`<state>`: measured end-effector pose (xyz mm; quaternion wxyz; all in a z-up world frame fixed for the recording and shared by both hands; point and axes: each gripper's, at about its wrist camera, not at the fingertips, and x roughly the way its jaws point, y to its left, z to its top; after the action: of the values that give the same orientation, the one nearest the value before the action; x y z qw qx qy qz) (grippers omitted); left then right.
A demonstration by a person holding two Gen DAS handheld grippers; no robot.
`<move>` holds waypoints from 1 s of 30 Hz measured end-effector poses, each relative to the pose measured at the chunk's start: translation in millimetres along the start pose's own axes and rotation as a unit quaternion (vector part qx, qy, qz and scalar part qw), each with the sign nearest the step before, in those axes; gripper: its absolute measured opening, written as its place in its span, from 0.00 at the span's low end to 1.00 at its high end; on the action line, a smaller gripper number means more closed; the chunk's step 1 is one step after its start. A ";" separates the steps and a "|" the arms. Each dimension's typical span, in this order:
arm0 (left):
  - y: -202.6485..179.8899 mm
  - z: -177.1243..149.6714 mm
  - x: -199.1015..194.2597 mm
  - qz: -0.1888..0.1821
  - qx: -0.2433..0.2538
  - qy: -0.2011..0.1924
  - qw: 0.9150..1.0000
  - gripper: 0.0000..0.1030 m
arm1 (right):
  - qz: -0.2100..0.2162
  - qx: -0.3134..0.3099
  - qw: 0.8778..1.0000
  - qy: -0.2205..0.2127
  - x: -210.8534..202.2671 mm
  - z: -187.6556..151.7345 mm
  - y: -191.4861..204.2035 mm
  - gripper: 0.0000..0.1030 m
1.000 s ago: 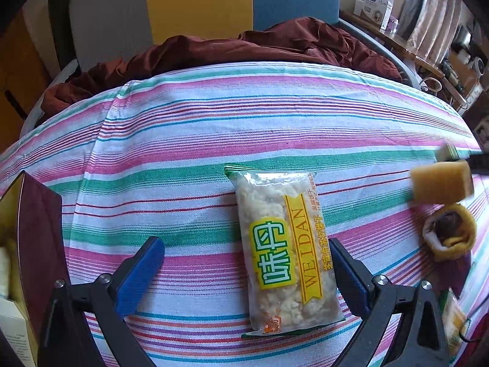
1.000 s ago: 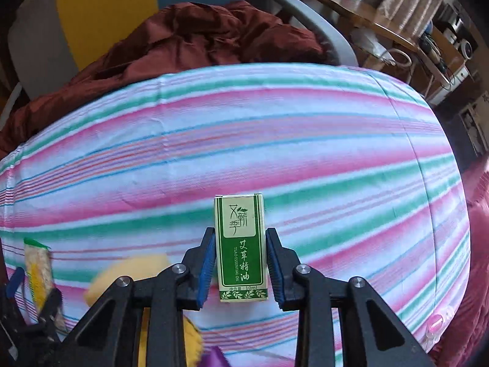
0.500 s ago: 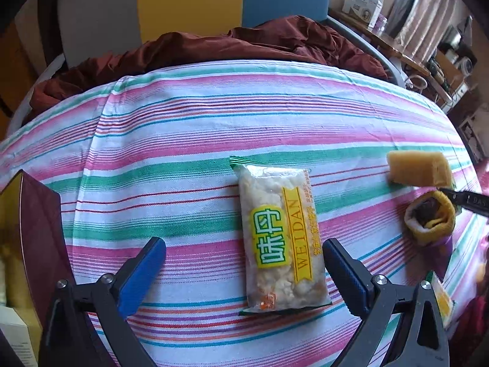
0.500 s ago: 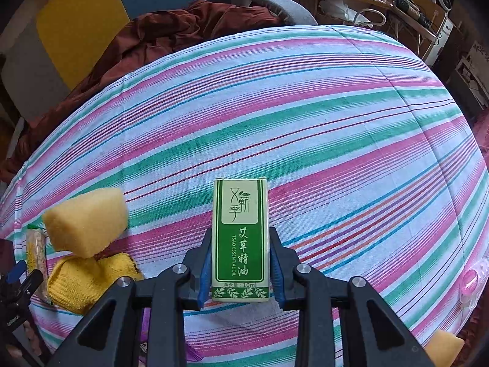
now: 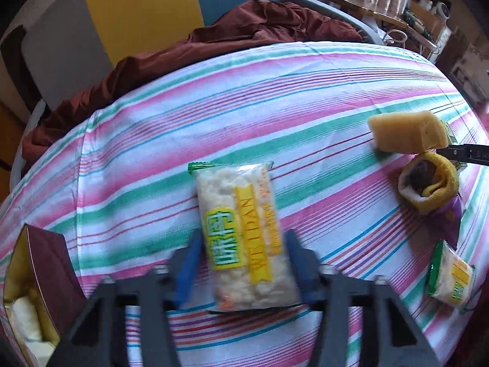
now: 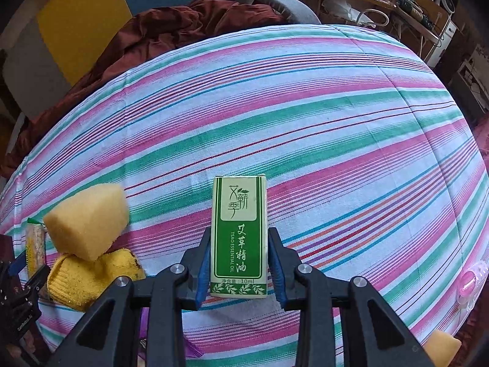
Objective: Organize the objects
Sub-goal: 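Grasp the WEIDAN packet with the left gripper while the right gripper holds the green box, then carry the WEIDAN packet into the gold box with the left gripper and release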
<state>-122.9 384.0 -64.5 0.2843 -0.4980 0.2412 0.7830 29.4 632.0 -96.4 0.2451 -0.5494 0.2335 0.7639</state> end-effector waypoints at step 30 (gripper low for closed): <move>80.0 -108.2 -134.7 0.022 -0.088 -0.164 0.982 0.42 | -0.018 0.003 0.998 -0.055 -50.9 -29.6 -33.5 0.29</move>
<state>-62.1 227.1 24.6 0.2576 -0.3802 0.1326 0.8784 86.1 633.3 -59.3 0.2730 -0.5104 0.2119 0.7874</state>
